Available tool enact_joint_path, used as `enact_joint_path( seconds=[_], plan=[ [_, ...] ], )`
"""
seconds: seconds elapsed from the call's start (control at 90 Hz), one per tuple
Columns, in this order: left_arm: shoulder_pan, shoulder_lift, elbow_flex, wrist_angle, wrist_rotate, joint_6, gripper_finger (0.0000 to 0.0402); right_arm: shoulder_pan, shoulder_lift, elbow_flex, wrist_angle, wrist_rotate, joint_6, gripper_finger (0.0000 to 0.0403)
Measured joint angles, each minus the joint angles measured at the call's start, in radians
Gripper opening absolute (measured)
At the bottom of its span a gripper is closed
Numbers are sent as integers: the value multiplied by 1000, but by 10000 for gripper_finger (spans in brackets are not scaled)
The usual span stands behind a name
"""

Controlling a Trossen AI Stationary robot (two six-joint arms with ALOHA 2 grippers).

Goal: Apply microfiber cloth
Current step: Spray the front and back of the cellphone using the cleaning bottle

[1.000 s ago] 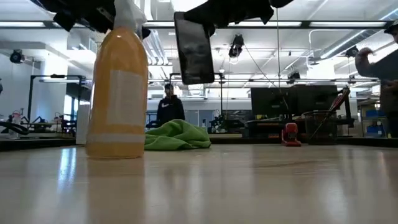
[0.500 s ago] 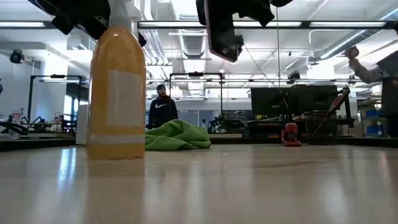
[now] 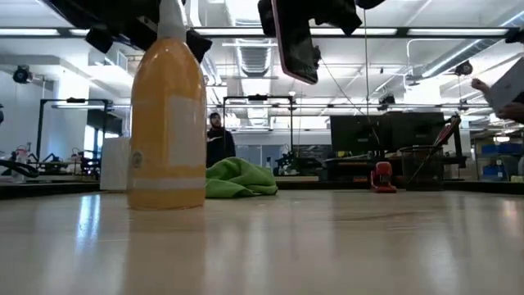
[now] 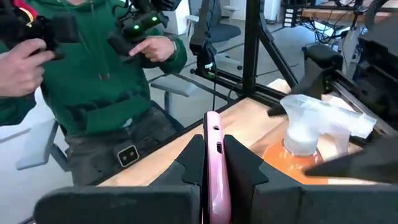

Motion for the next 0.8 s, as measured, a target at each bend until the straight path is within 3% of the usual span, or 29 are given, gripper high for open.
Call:
enact_joint_path(
  seconds=[0.211, 0.489, 0.8],
  plan=[
    [-18, -27, 0, -20, -12, -21, 350, 0, 0, 0, -5, 0, 12, 14],
    [-17, -140, 0, -99, -268, 10, 350, 0, 0, 0, -6, 1, 21, 14],
    [-17, -284, 0, -250, -274, 3, 349, 0, 0, 0, -11, 1, 19, 14]
  ],
)
